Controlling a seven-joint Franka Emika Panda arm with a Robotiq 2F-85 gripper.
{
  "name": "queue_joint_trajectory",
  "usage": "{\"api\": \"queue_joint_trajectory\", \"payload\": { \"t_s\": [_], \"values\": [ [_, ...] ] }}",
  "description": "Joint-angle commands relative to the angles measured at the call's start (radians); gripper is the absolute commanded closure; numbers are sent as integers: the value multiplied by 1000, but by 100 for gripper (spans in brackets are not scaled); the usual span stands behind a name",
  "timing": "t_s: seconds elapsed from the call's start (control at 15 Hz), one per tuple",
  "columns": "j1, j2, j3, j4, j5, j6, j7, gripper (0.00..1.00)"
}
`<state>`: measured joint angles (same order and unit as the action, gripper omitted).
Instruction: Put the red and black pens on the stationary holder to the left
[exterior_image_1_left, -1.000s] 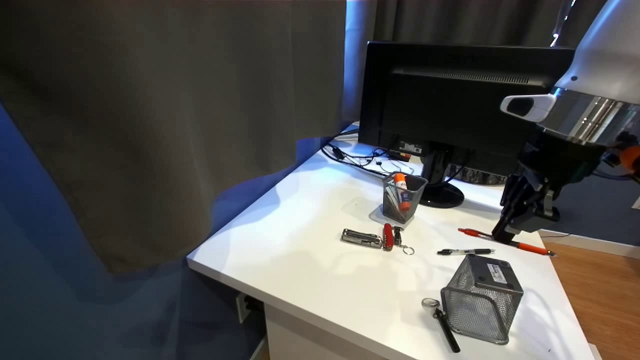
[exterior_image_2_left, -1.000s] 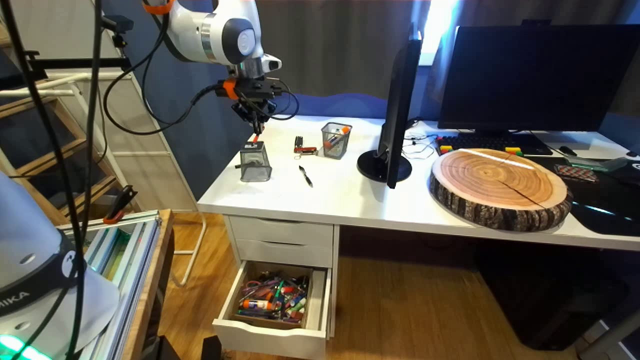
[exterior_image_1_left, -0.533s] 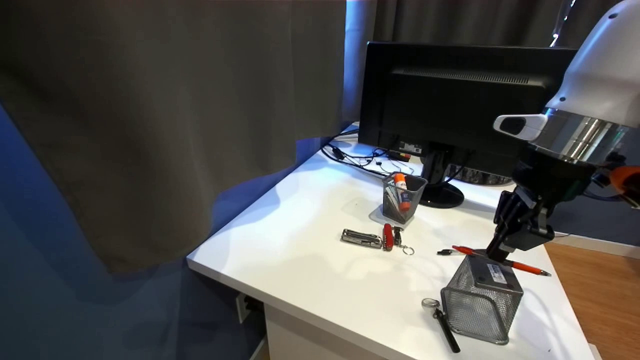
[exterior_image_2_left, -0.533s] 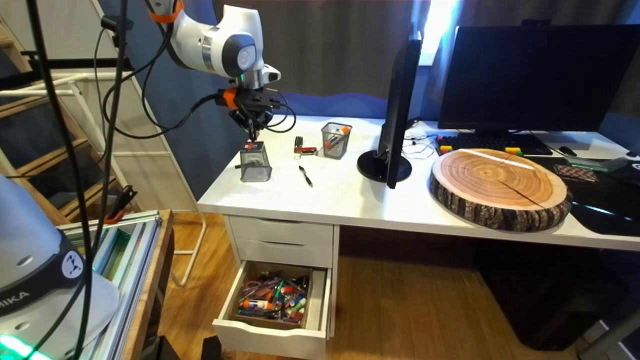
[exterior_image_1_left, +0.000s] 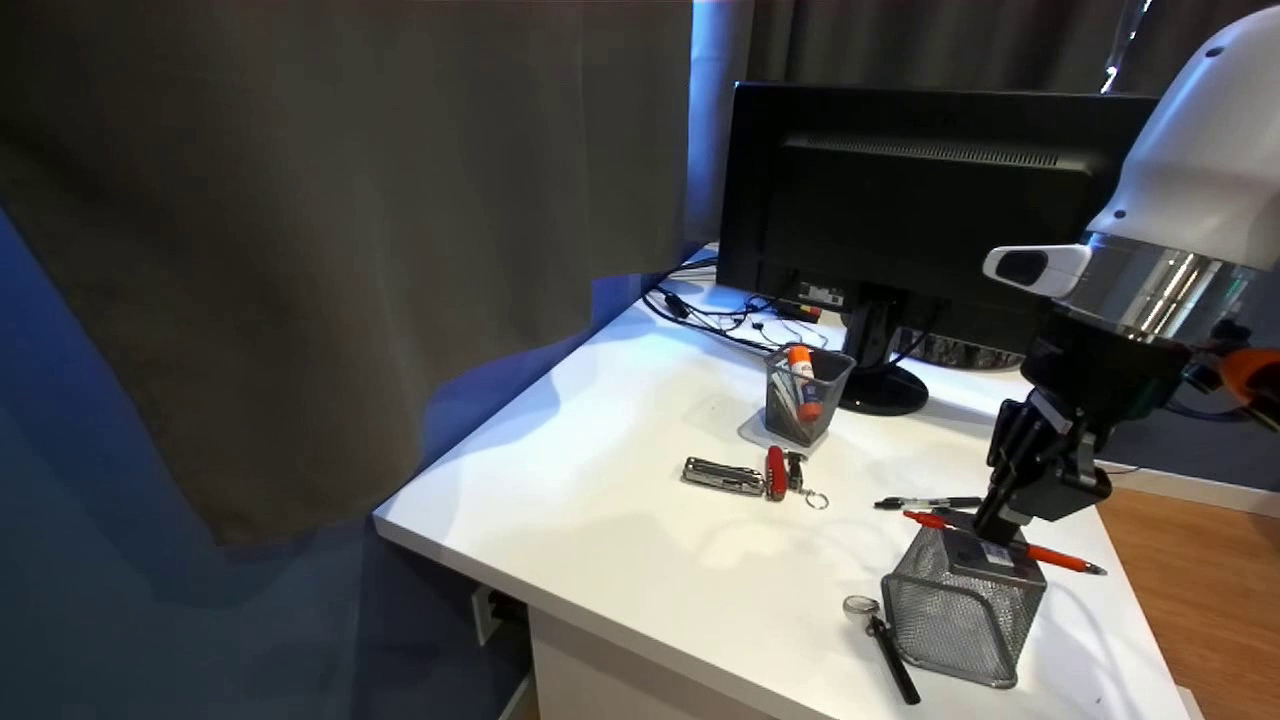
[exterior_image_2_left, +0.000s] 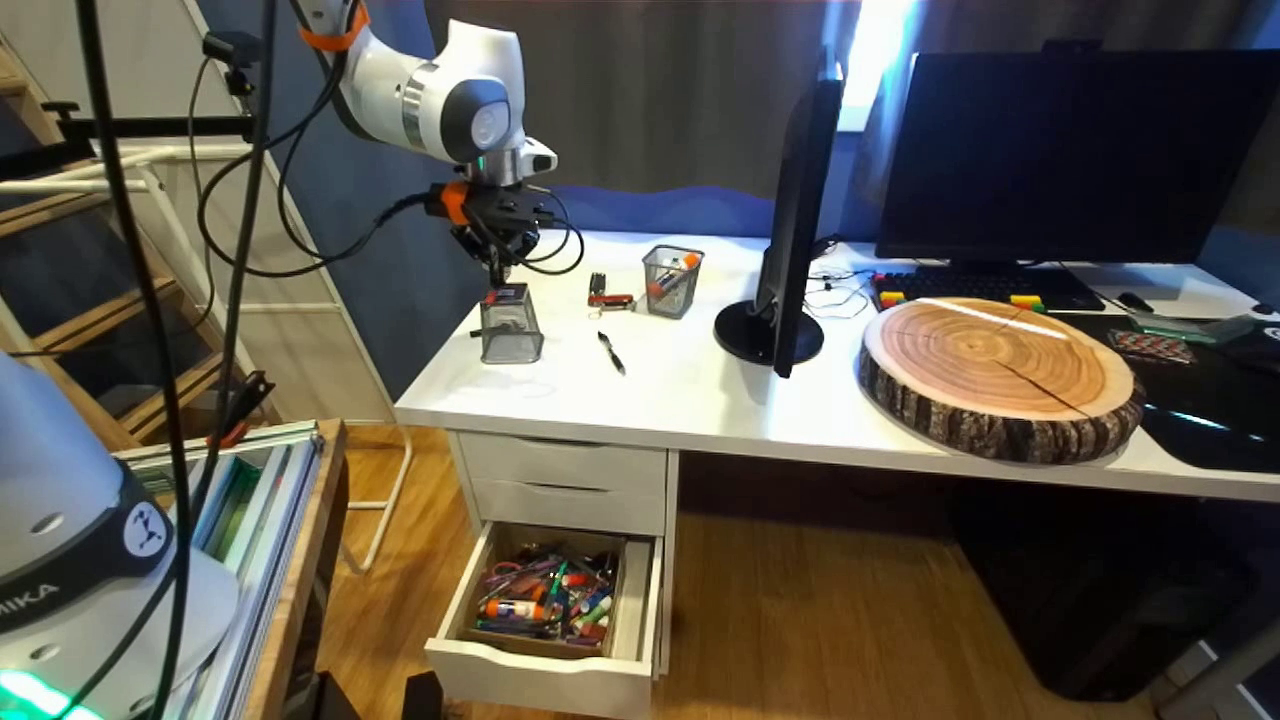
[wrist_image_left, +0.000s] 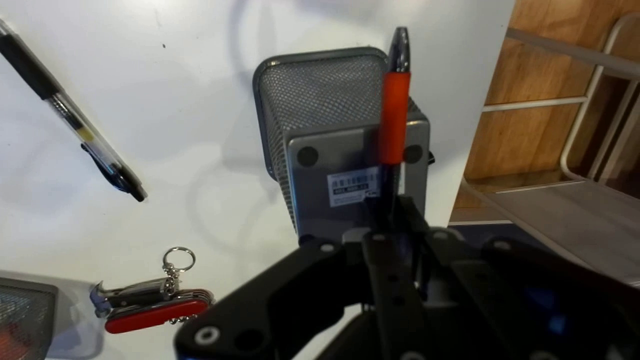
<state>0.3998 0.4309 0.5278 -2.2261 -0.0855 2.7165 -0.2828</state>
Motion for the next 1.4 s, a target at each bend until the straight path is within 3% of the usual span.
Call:
{"api": "queue_joint_trajectory", "payload": {
  "t_s": [0.0, 1.0, 1.07, 1.13, 1.33],
  "values": [
    [-11, 6, 17, 5, 30, -2, -19, 98],
    [-10, 32, 12, 16, 29, 11, -18, 98],
    [-6, 27, 7, 13, 27, 14, -7, 65],
    [-6, 23, 6, 12, 24, 14, -8, 64],
    [1, -10, -8, 0, 11, 10, 9, 44]
  ]
}}
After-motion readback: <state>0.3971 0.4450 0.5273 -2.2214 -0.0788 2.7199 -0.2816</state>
